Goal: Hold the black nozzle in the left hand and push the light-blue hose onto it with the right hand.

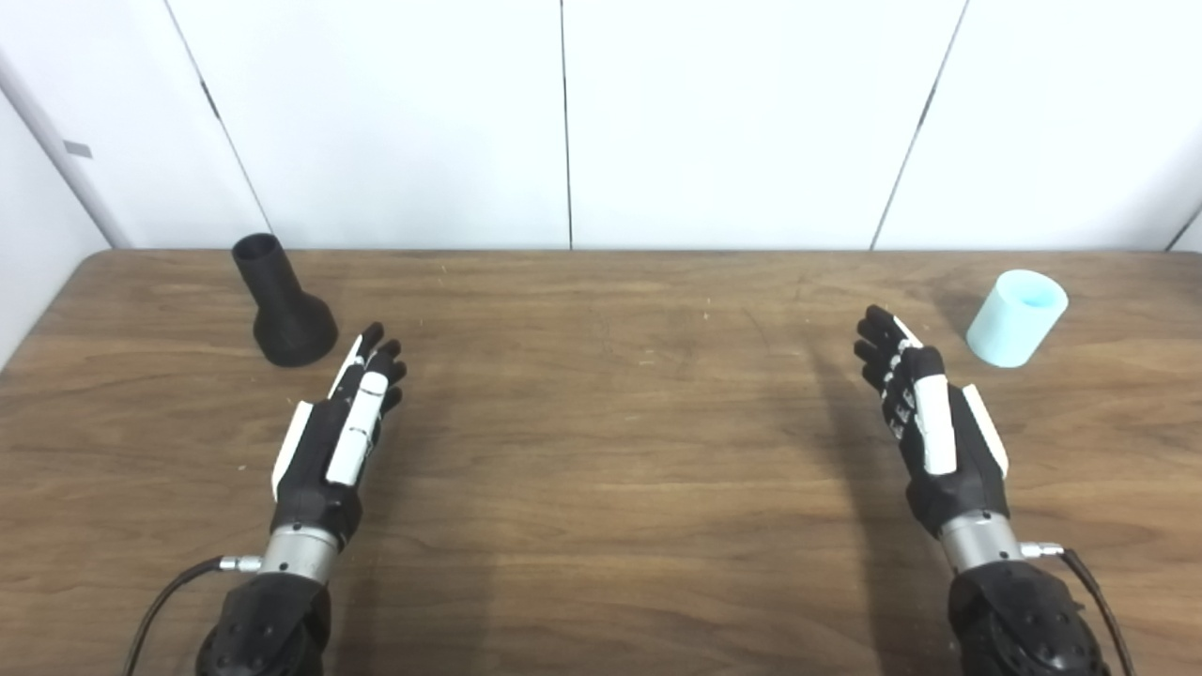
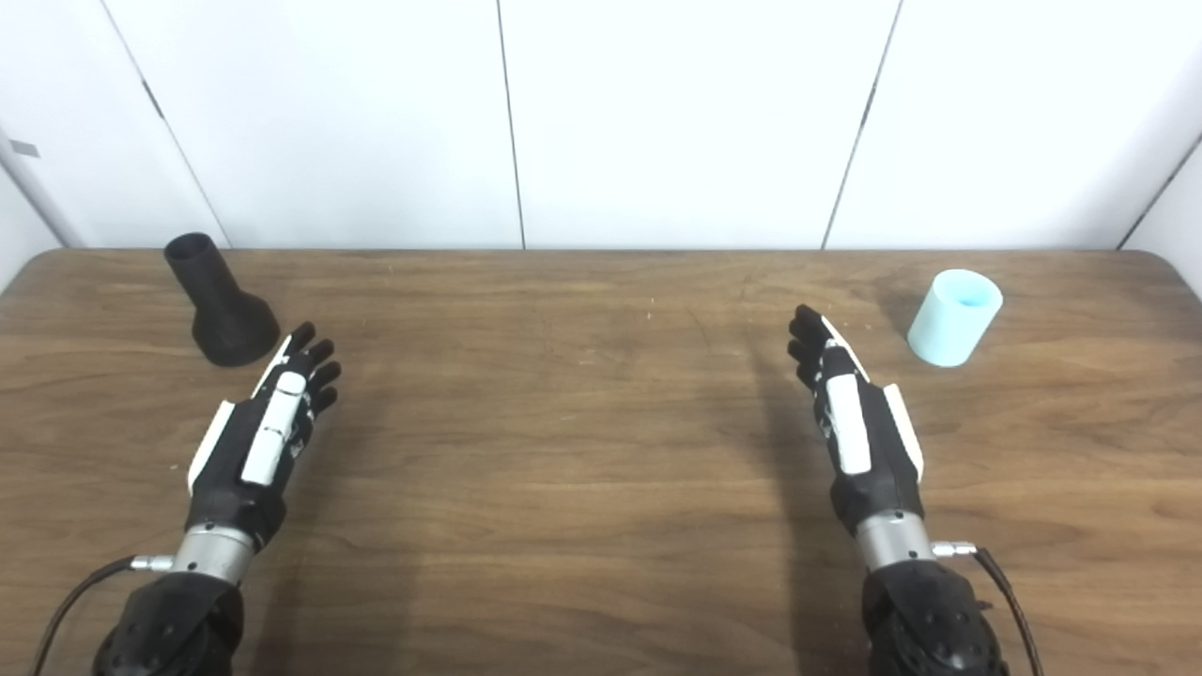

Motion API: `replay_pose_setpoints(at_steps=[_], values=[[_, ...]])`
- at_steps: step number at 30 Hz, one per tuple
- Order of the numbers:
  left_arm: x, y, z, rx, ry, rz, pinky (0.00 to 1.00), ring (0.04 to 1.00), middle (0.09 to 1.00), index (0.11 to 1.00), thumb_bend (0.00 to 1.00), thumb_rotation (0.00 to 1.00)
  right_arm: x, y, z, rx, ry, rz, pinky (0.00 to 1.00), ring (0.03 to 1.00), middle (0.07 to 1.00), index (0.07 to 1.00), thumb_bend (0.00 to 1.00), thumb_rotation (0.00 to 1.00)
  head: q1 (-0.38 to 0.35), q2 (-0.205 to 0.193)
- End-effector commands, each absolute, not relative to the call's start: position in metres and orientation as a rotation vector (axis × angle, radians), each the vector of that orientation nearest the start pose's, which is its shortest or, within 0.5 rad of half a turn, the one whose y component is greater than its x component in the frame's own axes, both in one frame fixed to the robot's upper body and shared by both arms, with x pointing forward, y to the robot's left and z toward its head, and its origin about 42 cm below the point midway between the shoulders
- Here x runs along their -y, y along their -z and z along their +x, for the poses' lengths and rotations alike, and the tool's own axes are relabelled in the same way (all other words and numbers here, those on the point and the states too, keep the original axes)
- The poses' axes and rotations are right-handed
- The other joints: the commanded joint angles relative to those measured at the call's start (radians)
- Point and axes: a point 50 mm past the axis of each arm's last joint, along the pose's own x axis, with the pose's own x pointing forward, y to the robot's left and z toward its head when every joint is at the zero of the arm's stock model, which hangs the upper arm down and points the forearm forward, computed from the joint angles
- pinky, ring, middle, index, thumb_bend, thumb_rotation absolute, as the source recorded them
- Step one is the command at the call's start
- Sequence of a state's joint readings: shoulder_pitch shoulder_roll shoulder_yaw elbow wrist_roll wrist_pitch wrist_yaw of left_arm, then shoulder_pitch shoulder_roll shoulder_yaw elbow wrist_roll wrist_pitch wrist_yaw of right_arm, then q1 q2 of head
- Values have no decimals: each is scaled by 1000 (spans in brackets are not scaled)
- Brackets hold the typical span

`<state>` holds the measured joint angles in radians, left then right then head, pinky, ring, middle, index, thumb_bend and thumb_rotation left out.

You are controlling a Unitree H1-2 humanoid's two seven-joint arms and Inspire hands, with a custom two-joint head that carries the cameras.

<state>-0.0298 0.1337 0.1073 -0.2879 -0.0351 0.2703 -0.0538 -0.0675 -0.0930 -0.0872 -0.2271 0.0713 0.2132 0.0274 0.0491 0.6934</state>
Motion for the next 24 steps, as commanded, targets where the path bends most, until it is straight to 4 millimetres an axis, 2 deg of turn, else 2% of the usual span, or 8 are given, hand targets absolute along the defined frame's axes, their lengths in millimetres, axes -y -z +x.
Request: replay_pose_setpoints(at_steps=[1, 15, 19, 24], values=[[-270, -186, 292, 128, -35, 118, 949, 946, 955, 945, 447, 892, 254, -184, 306, 162, 20, -38, 961, 939, 929, 921, 584, 1000, 1, 2], [-269, -187, 291, 133, -33, 125, 948, 945, 955, 944, 447, 890, 257, -184, 306, 160, 27, -35, 962, 940, 929, 919, 589, 1000, 9, 0], [-267, -187, 291, 133, -32, 124, 947, 944, 954, 943, 438, 887, 259, -185, 305, 162, 27, -33, 963, 940, 930, 919, 587, 1000, 38, -9], [-261, -181, 291, 129, -35, 116, 938, 939, 946, 941, 445, 882, 267, -178, 304, 158, 28, -38, 955, 941, 930, 920, 587, 1000, 125, -52]])
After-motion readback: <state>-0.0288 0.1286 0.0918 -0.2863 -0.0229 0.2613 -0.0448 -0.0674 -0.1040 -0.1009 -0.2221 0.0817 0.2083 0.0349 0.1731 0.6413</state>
